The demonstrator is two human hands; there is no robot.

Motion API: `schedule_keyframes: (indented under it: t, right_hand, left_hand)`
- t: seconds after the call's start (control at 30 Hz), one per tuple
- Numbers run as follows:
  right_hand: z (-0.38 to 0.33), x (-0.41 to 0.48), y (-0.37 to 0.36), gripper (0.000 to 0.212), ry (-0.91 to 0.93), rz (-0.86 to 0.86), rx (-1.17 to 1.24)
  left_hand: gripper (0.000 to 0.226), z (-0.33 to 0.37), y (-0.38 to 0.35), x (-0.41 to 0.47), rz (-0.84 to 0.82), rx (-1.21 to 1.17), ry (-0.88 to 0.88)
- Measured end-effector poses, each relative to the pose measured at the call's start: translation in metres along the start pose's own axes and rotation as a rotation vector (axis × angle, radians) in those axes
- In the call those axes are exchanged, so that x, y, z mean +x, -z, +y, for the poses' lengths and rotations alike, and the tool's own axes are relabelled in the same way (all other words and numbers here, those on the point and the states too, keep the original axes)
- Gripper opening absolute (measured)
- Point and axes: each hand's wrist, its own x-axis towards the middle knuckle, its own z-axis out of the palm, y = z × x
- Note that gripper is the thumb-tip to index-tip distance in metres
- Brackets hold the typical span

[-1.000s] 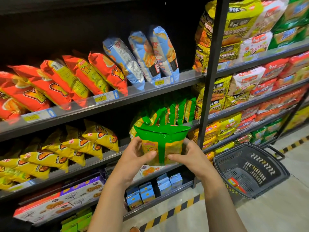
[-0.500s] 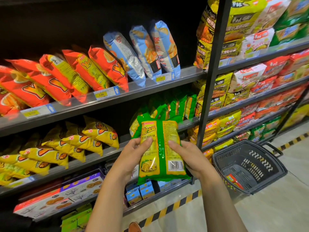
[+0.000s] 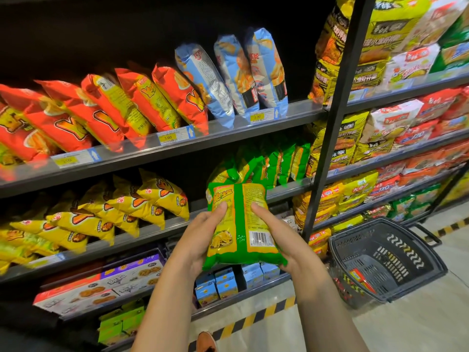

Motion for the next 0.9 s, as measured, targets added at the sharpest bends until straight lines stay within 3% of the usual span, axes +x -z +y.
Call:
schedule_keyframes:
  t: [0.13,0.2,0.27,0.37,0.5,0.57,0.73,0.9]
  right_hand:
    - [0.014,0.015,0.003,0.041,0.069,-0.006,0.072]
    - [0.019,0.021,0.004,0.035,0.171,0.082,-0.025]
    - [0.024,0.026,0.004,0.033,0.263,0.166,-0.126]
    - [0.028,0.032,-0.001,0.035,0.377,0.217,-0.225]
    - [0.026,0.033,-0.006,0.04,0.423,0.148,-0.279]
    - [0.024,0.033,-0.004,0.043,0.396,0.124,-0.289]
    - [0.023,0.03,0.002,0.027,0.41,0.133,-0.334]
    - [0.024,0.03,0.007,0.022,0.47,0.183,-0.245]
  left_hand:
    - [0.057,-0.009,0.004,0.007,0.161,0.091,-0.103]
    - [0.048,-0.01,0.005,0.006,0.271,0.234,-0.255]
    - [0.04,-0.007,0.002,0.005,0.273,0.29,-0.333]
    - [0.031,-0.001,-0.014,-0.001,0.094,0.245,-0.29]
    - [0.016,-0.003,-0.024,-0.003,-0.002,0.257,-0.278]
    - [0.021,-0.003,-0.021,-0.004,0.004,0.241,-0.27]
    - [0.071,-0.011,-0.009,0.001,0.115,0.141,-0.238]
    - [0.056,-0.017,0.006,0.006,0.158,0.023,-0.164]
